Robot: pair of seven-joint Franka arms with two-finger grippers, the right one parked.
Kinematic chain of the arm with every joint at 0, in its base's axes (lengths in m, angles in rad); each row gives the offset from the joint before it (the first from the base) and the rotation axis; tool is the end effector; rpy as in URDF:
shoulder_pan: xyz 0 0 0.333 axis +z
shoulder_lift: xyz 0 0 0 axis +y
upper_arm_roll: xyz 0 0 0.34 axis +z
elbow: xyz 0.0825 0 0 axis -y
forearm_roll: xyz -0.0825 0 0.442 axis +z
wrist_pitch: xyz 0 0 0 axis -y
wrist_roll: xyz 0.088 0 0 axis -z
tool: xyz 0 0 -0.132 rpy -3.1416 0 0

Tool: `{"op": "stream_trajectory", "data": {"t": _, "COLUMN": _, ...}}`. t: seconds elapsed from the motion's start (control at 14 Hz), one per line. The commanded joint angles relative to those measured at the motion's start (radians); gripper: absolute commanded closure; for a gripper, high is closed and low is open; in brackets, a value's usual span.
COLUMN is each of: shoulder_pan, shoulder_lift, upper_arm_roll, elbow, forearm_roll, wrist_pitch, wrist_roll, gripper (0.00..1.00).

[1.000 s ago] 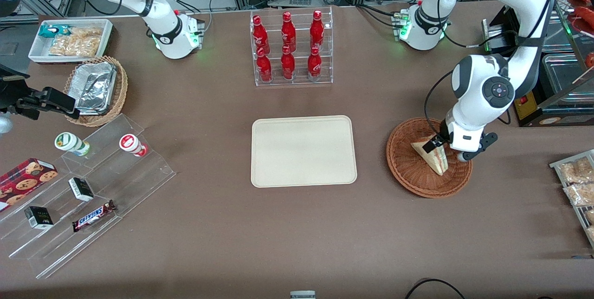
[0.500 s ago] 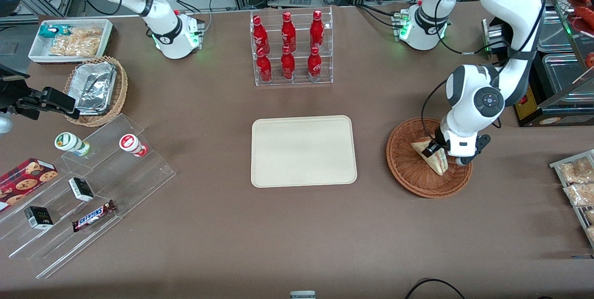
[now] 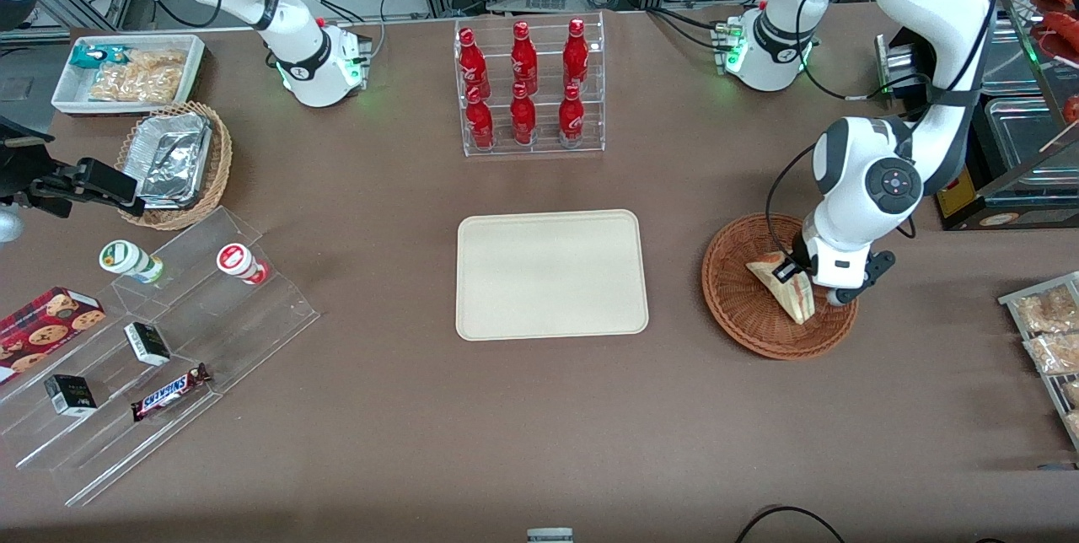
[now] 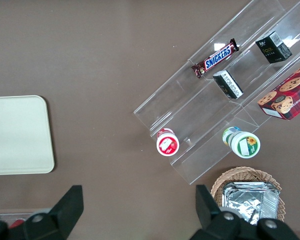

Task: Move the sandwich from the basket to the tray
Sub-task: 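Lift the sandwich and carry it with the left gripper over the tray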

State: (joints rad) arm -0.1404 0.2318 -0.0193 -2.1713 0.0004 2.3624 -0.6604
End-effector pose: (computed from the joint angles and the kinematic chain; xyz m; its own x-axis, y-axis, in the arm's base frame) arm 0.5919 -0.0954 0.2382 0.8765 0.4802 -0.0347 0.4797 -0.8772 -0.0216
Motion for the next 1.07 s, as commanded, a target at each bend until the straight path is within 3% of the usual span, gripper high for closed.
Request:
{"op": "stream_trajectory", "data": {"t": 0.0, "shoulder_pan": -0.01, "shoulder_lift": 0.046, "upper_arm_roll": -0.03, "elbow": 0.21, "forearm_roll": -0.003, "wrist_pitch": -0.246, "wrist_roll": 0.181, "gripper": 0.9}}
{"op": "stream_trajectory", "data": {"t": 0.21, "shoulder_pan": -0.01, "shoulder_lift": 0.102, "upper_arm_roll": -0.125, "elbow": 0.358, "forearm_roll": 0.004, "wrist_pitch": -0.383, "wrist_roll": 0.196, "gripper": 0.97}}
{"op": "stream_trajectory", "data": {"t": 0.43, "shoulder_pan": -0.043, "shoulder_lift": 0.168, "upper_arm_roll": -0.211, "elbow": 0.438, "forearm_roll": 0.041, "wrist_pitch": -0.385, "wrist_roll": 0.165, "gripper": 1.0}}
{"op": "stream_trajectory", "data": {"t": 1.0, "shoulder_pan": -0.324, "shoulder_lift": 0.369, "upper_arm_roll": -0.211, "elbow": 0.645, "forearm_roll": 0.078, "wrist_pitch": -0.385, "wrist_roll": -0.103, "gripper": 1.0}}
